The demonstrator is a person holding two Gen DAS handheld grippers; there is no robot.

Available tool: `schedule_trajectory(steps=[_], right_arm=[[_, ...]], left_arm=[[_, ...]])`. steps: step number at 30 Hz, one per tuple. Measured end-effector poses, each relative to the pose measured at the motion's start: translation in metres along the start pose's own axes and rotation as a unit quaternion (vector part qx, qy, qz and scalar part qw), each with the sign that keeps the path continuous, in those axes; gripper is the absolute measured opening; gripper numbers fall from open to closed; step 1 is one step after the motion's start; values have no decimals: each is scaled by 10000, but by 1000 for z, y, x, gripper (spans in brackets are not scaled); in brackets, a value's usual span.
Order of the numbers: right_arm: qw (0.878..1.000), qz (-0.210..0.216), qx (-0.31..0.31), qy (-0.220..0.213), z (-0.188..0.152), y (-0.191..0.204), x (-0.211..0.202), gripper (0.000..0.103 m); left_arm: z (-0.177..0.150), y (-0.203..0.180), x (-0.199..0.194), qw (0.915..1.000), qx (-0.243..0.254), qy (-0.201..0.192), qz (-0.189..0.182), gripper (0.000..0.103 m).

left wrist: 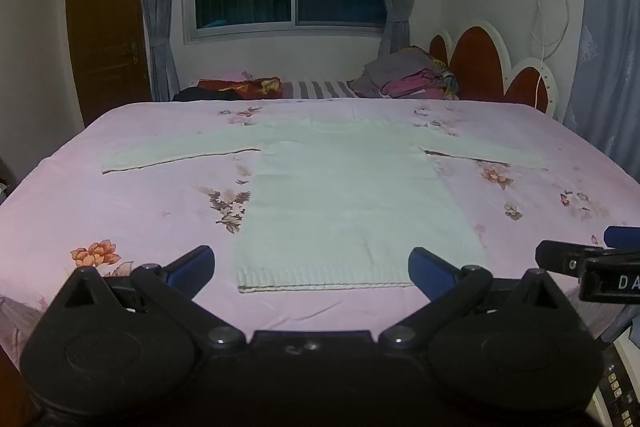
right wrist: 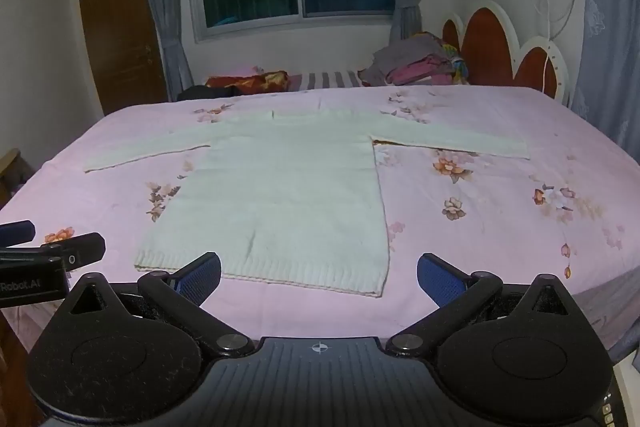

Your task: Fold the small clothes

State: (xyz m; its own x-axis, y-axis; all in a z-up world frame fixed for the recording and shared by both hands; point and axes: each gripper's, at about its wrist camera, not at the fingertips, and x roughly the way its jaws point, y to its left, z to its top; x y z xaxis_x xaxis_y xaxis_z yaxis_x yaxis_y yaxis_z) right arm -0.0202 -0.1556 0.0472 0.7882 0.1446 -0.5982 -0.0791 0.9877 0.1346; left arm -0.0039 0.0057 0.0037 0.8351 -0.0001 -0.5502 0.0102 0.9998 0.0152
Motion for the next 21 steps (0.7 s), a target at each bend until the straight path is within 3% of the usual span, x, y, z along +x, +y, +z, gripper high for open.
schedule_trajectory(steps=[21], right_arm=[[10000,-16,19,-28,-1,-4,-2,103]], left_arm=[[3,3,-3,10000,34,-23,-45,103]])
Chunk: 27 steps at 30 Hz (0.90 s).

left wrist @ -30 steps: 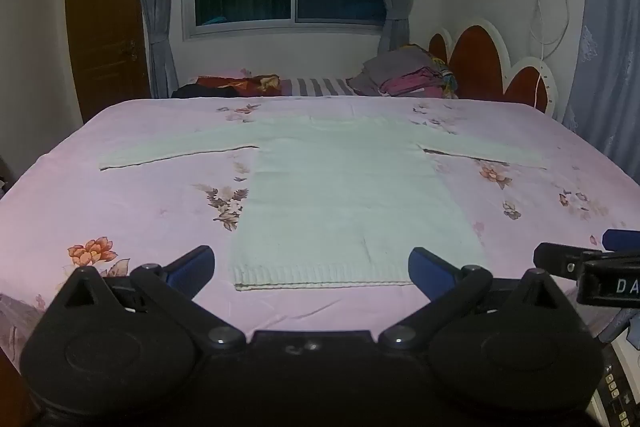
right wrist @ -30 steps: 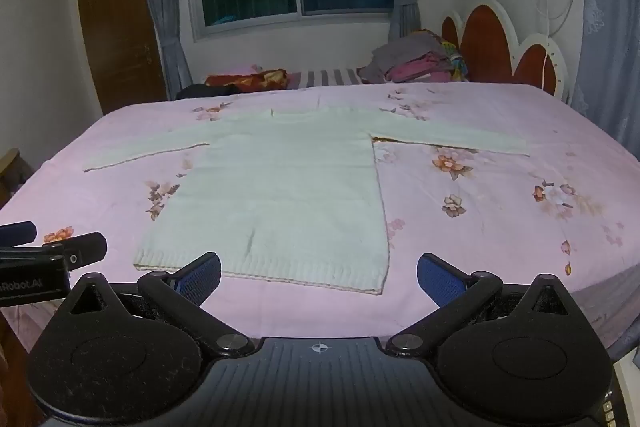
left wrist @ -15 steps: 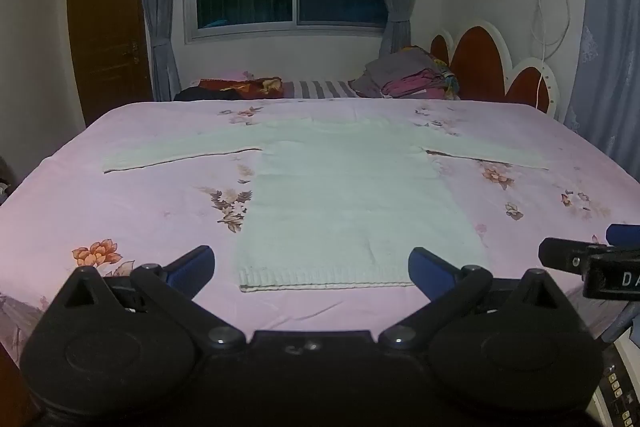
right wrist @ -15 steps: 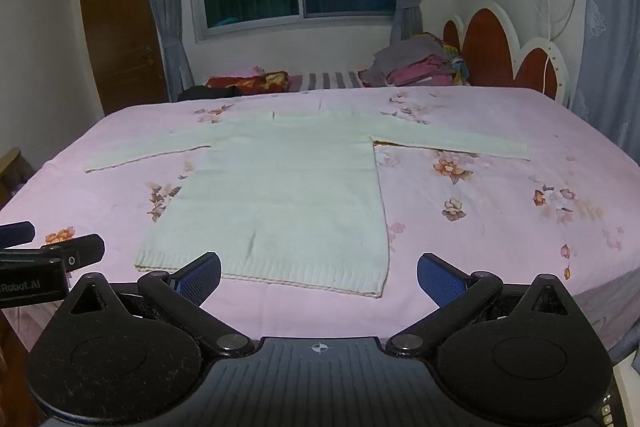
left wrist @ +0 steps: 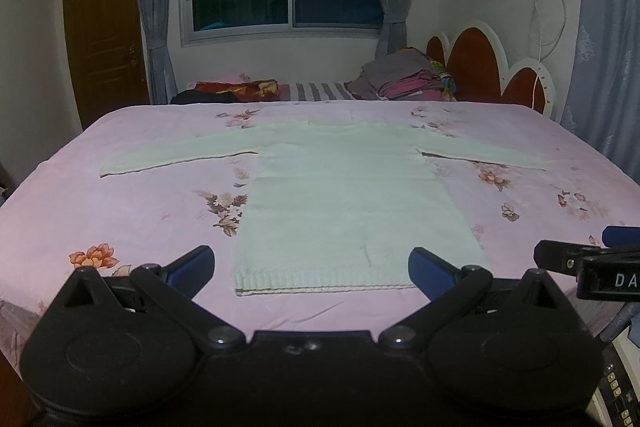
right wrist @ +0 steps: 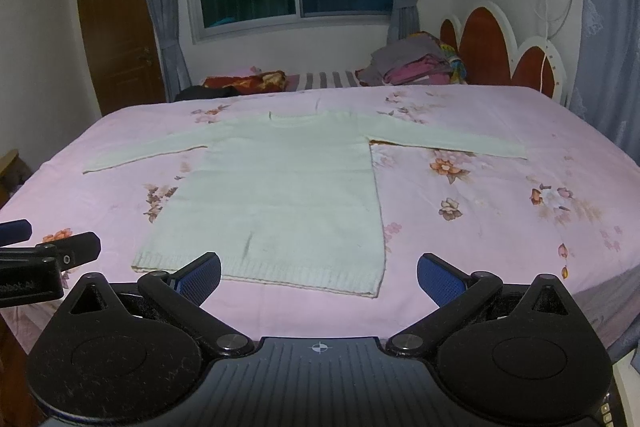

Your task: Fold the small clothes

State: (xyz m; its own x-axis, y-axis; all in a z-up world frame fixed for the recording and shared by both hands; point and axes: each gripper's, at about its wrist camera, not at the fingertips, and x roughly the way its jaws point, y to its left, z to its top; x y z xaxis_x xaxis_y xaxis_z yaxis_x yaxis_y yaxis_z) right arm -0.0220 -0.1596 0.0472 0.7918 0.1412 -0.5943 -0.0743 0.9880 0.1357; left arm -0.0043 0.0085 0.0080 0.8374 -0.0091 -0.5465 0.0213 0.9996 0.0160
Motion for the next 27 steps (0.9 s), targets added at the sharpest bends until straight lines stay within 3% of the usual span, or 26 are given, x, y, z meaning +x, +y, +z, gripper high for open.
schedule_trajectory(steps=[27], right_arm=[[10000,16,8,-11,0,-1,3,103]], left_arm=[[2,-1,0,10000,-9,-3,-28,103]])
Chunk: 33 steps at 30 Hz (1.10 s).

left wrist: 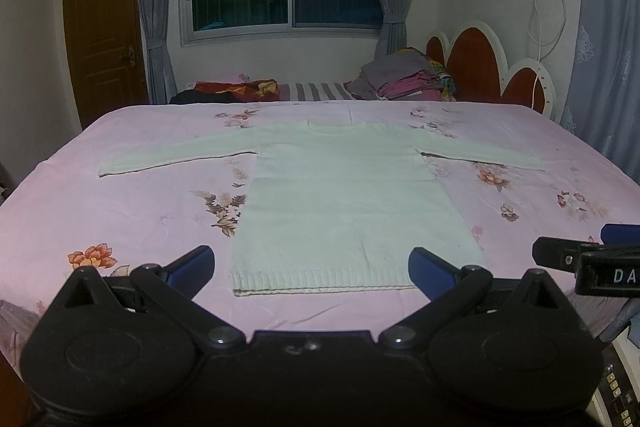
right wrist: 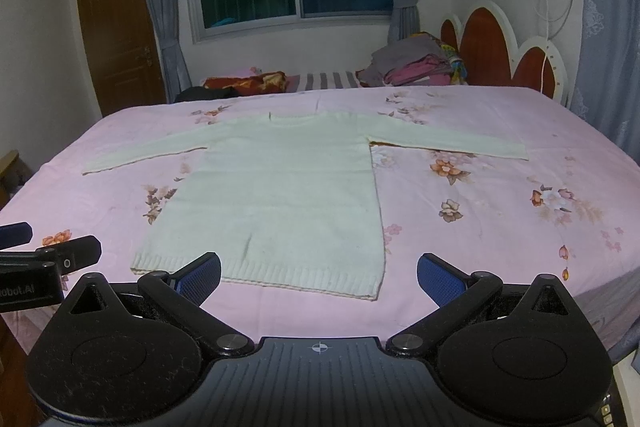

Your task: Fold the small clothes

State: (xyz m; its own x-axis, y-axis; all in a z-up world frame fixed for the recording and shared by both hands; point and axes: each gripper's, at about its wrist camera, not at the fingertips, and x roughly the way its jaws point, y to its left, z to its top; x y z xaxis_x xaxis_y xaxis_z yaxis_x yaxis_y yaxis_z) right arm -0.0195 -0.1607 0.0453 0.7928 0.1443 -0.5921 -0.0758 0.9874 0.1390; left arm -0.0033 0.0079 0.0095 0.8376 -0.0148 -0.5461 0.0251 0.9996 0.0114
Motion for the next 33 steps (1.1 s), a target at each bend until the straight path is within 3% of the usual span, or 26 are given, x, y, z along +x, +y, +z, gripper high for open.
schedule_trajectory(steps=[33], right_arm=[[10000,-20,-37,33,-2,-1,-2,103]], left_arm=[[-4,-6,5,10000,-51,5,16,103]])
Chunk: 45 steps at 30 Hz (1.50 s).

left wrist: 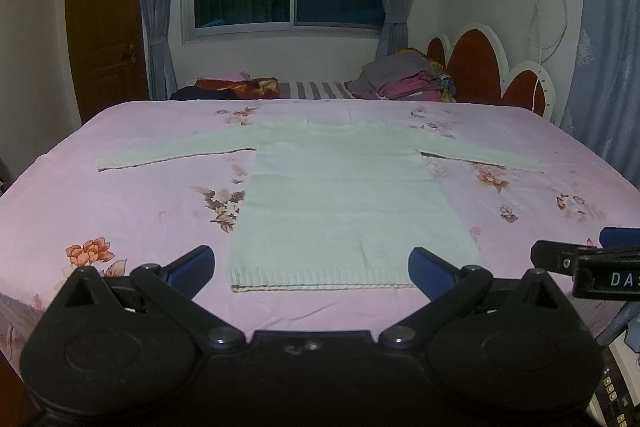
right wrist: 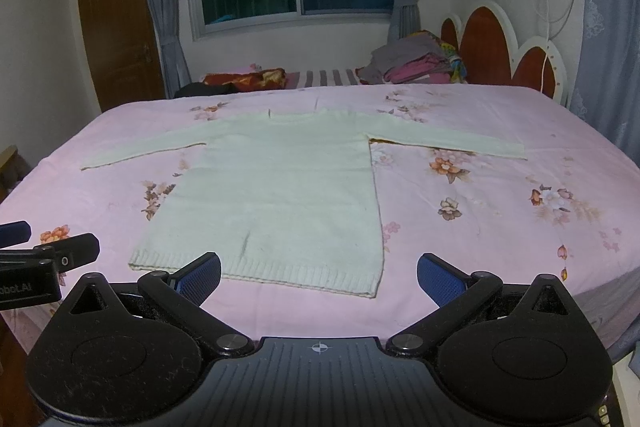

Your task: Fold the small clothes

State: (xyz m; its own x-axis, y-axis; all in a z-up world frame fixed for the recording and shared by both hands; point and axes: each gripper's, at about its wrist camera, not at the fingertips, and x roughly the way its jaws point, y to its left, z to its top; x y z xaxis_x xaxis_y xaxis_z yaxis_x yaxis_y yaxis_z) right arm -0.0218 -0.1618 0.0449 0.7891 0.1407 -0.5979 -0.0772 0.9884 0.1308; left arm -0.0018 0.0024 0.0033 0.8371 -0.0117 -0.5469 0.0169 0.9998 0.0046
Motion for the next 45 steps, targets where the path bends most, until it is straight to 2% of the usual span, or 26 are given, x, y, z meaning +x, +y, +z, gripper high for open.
schedule_trajectory(steps=[9,15,20,23,30,37,42,45], right_arm=[[10000,-9,35,48,2,-5,9,103],[9998,-151,107,4,15,-15,29,103],[9990,-367,247,-41,38,-27,57,103],[9983,-528,251,-70,54,-32,76,103],[9943,-931,493,-179,95,-42,118,103],[9911,-1177,572,-251,126,-50,149,103],[9890,-1337,600,-214,140,-77,170,103],[9879,-1318,795,-169,149,-111,192,103]], left_arm=[[0,4,11,10000,-2,25,-17,103],[18,15,33,9999,54,-150,12,103],[41,19,71,9998,21,-183,-97,103],[59,20,100,9993,-42,-185,-309,103],[96,13,147,9963,307,-200,-778,103],[119,13,187,9948,326,-84,-966,103],[129,-1,221,9944,291,42,-1013,103],[136,-10,242,9952,225,107,-948,103]])
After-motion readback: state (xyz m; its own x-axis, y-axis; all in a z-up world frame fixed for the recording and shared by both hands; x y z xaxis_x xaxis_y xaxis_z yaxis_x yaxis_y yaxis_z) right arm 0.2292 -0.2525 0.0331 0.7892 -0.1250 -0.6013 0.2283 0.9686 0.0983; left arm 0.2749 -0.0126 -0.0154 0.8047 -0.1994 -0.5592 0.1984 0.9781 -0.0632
